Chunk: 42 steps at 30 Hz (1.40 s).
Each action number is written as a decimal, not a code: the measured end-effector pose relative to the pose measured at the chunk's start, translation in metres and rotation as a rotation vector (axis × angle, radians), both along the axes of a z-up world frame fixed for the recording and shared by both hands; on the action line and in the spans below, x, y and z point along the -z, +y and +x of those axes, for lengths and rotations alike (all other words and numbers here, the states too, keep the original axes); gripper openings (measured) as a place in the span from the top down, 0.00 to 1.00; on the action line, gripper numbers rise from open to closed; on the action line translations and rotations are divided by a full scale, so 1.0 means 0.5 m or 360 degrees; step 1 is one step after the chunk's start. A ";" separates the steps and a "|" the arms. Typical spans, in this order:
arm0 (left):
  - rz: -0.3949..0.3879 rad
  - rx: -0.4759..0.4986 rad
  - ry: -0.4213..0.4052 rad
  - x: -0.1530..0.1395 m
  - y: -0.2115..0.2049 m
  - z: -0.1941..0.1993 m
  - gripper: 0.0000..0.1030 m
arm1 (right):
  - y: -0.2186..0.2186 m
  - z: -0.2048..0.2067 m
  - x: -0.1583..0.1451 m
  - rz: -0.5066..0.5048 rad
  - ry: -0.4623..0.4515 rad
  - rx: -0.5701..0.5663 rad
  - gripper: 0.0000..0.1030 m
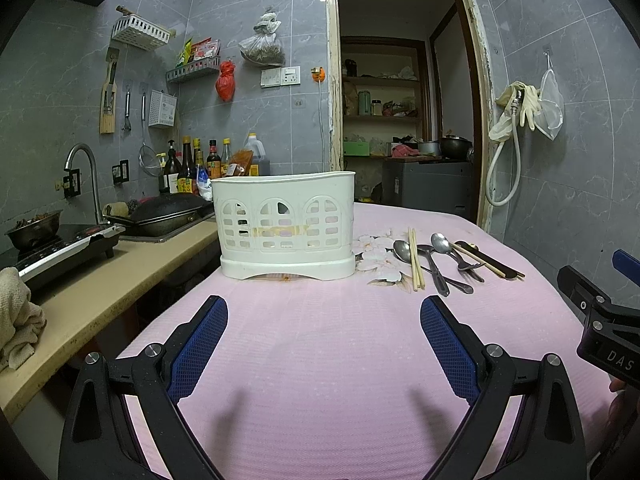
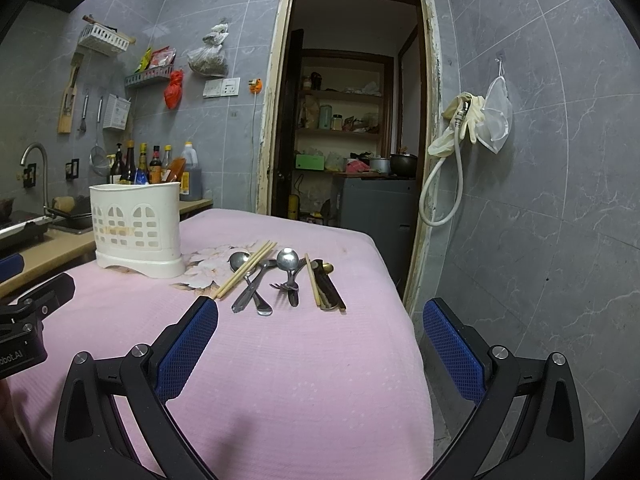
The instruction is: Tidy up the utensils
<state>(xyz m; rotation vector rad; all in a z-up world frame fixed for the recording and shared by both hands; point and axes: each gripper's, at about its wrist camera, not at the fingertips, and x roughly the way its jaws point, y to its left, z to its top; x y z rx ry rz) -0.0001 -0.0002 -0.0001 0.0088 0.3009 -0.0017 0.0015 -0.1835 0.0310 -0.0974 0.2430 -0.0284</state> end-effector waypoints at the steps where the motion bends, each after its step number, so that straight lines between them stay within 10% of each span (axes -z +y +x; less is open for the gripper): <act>1: 0.0000 0.0000 -0.0001 0.000 0.000 0.000 0.08 | 0.000 -0.001 0.000 0.0000 -0.0001 0.0001 0.00; 31: 0.0083 0.0029 -0.0026 -0.012 -0.008 0.034 0.08 | -0.025 0.041 -0.015 0.0071 0.0081 -0.0084 0.00; 42: 0.0167 0.0270 0.0079 -0.053 -0.035 0.146 0.08 | -0.104 0.120 -0.074 0.0059 0.0180 -0.0088 0.00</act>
